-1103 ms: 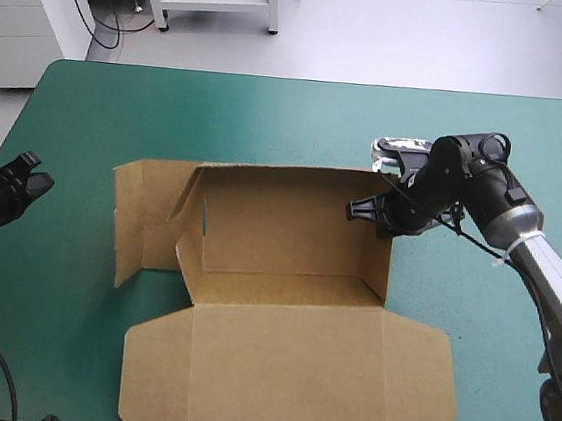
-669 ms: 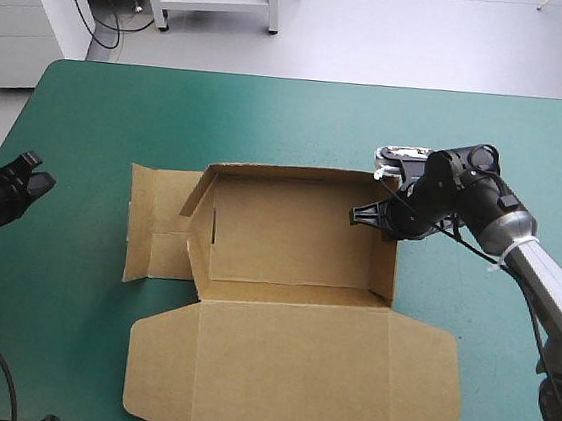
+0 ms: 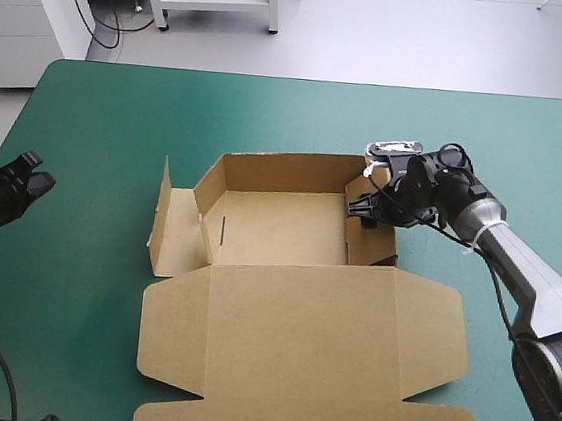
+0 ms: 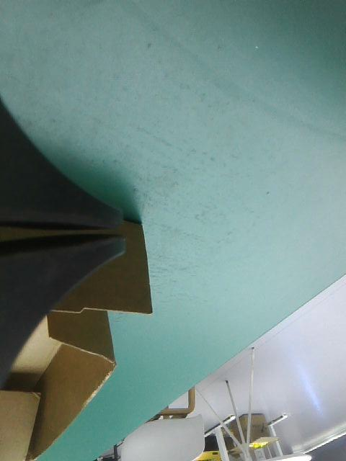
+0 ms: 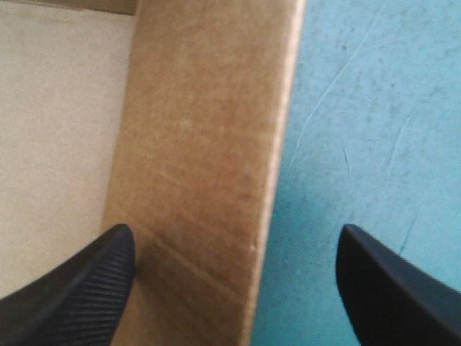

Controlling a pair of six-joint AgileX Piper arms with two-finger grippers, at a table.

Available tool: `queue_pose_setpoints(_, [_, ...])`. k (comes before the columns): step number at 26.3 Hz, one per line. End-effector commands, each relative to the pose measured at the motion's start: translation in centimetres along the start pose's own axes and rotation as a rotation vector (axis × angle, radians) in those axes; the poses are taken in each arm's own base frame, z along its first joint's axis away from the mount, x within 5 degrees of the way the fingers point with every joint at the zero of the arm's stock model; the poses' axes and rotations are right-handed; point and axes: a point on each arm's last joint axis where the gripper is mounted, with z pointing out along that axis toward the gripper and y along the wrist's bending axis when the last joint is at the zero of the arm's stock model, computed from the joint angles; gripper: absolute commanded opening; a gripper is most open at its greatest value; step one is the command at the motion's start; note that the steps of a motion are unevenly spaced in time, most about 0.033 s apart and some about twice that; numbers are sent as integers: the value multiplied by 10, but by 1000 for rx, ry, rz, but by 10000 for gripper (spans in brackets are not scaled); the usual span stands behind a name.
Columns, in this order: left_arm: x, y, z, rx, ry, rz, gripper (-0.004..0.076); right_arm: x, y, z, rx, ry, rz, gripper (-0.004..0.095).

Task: Fold the box

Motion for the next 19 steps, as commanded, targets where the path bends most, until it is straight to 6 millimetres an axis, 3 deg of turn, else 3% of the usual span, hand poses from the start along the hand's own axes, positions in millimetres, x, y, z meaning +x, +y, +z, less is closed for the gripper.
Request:
queue_pose_setpoints(1, [-5,-15,-8,63,-54,-4,6,-24,0,-43,-4,-161,8,813])
queue_pose_setpoints(5, [-5,-15,-8,60,-52,-1,6,-48,2,-93,-8,-238,14,812])
queue_pose_setpoints(9, [-5,-15,-8,61,-53,-4,6,-50,0,-129,7,-253,12,812])
queue_pose_setpoints(19, [-5,-15,-8,61,-52,-6,6,-35,-1,-182,-11,-334,18,814])
